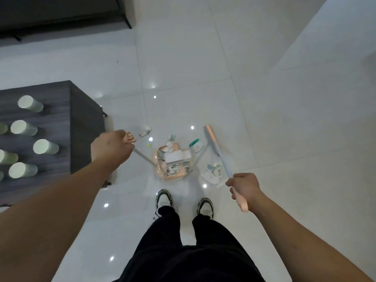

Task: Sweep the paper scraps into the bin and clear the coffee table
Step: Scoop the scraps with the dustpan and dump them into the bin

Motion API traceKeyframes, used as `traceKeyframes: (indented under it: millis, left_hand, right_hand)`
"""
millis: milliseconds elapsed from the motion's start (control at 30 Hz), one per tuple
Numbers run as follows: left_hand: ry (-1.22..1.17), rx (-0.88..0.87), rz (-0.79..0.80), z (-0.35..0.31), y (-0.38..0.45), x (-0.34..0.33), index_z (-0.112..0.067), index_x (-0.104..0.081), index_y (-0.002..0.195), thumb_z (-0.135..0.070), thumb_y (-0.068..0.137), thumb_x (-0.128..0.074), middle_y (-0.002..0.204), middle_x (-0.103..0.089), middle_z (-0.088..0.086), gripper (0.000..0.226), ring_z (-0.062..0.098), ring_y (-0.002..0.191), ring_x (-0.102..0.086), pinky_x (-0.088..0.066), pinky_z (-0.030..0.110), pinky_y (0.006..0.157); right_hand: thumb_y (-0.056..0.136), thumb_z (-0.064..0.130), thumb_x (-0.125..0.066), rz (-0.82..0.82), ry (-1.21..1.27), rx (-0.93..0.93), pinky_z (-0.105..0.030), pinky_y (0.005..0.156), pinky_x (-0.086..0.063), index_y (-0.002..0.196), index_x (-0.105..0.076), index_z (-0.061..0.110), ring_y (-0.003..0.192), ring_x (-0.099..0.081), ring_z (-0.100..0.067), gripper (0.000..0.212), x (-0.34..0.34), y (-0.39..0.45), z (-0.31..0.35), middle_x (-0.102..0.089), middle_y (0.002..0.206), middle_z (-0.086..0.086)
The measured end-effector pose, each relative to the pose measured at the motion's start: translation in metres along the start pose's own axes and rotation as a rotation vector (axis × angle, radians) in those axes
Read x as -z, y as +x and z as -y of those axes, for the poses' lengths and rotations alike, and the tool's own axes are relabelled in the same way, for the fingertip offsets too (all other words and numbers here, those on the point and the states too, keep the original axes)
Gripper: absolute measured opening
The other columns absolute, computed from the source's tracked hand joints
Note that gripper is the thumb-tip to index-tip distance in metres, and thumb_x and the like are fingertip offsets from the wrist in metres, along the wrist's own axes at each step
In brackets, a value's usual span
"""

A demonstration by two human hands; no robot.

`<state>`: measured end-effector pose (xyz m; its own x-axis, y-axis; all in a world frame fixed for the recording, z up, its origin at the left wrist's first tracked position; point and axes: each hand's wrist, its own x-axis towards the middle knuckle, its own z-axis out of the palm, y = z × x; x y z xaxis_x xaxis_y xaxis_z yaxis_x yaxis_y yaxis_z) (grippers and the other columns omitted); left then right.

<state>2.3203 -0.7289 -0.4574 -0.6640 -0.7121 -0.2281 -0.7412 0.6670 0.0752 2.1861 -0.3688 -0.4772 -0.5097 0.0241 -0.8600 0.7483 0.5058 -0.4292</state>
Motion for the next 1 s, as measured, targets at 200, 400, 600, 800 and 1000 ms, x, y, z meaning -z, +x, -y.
traceKeyframes:
  millis: [200, 400, 600, 800, 1000]
  left_hand:
    - [0.010, 0.005, -0.022, 0.023, -0.049, -0.015, -0.023, -0.066, 0.081, -0.043, 0.077, -0.061, 0.075, -0.066, 0.004, 0.021, 0.031, 0.067, -0.056, -0.040, 0.030, 0.061]
    - [0.008, 0.031, 0.036, 0.033, -0.072, -0.037, -0.026, -0.066, 0.083, -0.043, 0.079, -0.057, 0.069, -0.062, 0.000, 0.020, 0.028, 0.065, -0.058, -0.047, 0.031, 0.062]
    - [0.042, 0.024, 0.072, 0.043, -0.058, -0.039, -0.025, -0.062, 0.079, -0.041, 0.076, -0.048, 0.064, -0.054, -0.003, 0.021, 0.026, 0.061, -0.055, -0.045, 0.030, 0.060]
    - [0.010, -0.002, 0.077, 0.051, -0.055, -0.037, -0.022, -0.056, 0.073, -0.037, 0.076, -0.042, 0.067, -0.058, 0.002, 0.020, 0.029, 0.063, -0.057, -0.050, 0.032, 0.065]
    - [0.018, -0.072, 0.055, 0.059, -0.060, -0.036, -0.022, -0.051, 0.075, -0.032, 0.076, -0.048, 0.061, -0.045, -0.004, 0.011, 0.027, 0.060, -0.049, -0.037, 0.028, 0.056]
  right_hand:
    - [0.080, -0.009, -0.064, -0.100, 0.057, -0.124, -0.027, 0.047, -0.038, 0.080, -0.065, -0.005, 0.039, -0.042, -0.020, 0.003, 0.009, 0.015, -0.042, -0.051, 0.055, -0.010]
    - [0.081, -0.003, -0.062, -0.060, 0.098, -0.206, -0.023, 0.040, -0.037, 0.072, -0.058, 0.003, 0.036, -0.041, -0.019, 0.012, -0.007, -0.005, -0.076, -0.048, 0.048, -0.006]
    - [0.082, -0.006, -0.062, 0.085, 0.201, -0.201, -0.018, 0.036, -0.034, 0.075, -0.061, 0.000, 0.032, -0.040, -0.016, 0.009, -0.055, -0.047, -0.088, -0.050, 0.051, -0.009]
    - [0.086, 0.006, -0.065, 0.259, 0.121, -0.224, -0.017, 0.035, -0.028, 0.088, -0.062, 0.008, 0.041, -0.037, -0.017, 0.005, -0.093, -0.070, -0.081, -0.048, 0.060, -0.010]
    - [0.087, 0.012, -0.065, 0.404, 0.094, -0.244, -0.019, 0.034, -0.029, 0.099, -0.058, 0.010, 0.043, -0.037, -0.014, 0.013, -0.098, -0.079, -0.092, -0.047, 0.067, -0.008]
